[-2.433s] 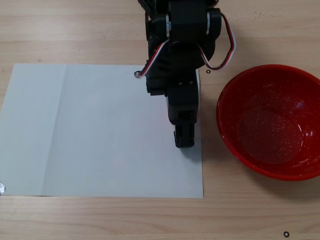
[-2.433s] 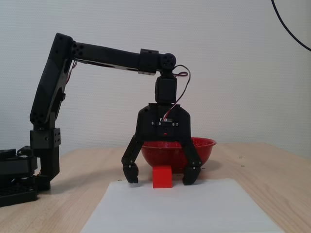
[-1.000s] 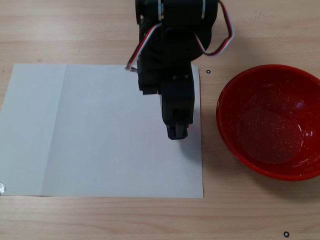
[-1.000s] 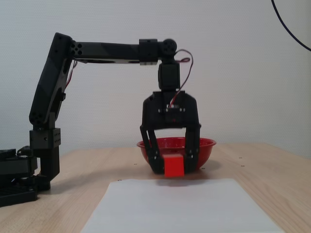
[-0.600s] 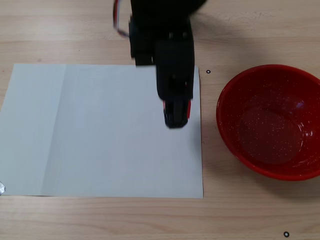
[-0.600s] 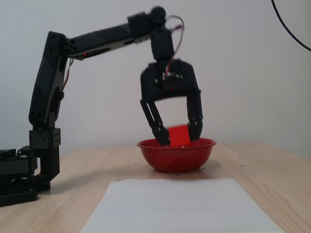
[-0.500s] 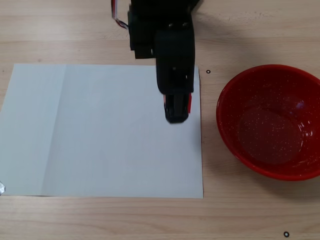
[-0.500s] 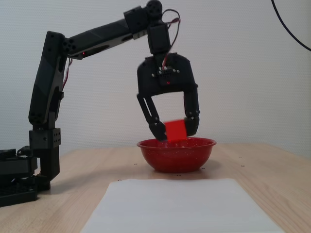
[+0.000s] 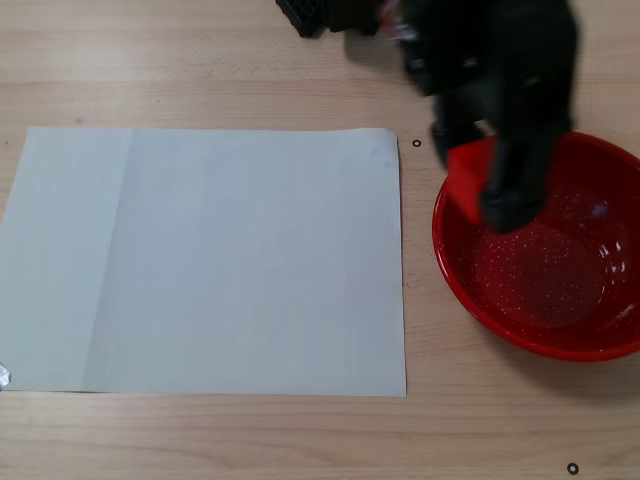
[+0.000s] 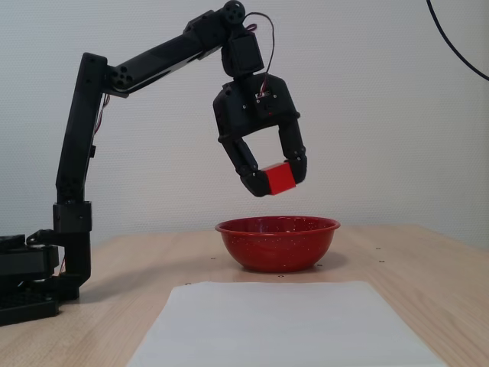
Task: Grasp the red cube and put it in the red bowl.
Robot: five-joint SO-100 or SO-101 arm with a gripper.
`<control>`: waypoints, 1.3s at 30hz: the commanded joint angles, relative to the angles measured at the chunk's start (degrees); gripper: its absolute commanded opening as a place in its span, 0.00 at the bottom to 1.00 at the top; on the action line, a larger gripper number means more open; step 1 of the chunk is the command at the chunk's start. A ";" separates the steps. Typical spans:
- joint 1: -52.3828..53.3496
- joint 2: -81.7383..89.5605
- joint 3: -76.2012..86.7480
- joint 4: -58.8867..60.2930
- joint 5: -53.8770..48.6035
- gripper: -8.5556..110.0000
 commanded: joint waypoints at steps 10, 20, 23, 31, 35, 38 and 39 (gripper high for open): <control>7.91 3.60 -3.69 -7.29 -2.81 0.07; 10.20 1.14 12.66 -23.99 -0.88 0.07; 10.46 1.14 17.05 -28.04 -0.18 0.12; 11.25 0.53 20.04 -30.59 0.44 0.27; 11.51 0.88 18.98 -30.32 0.44 0.30; 11.51 1.23 17.58 -29.18 0.35 0.30; 11.51 1.41 17.05 -28.74 0.35 0.30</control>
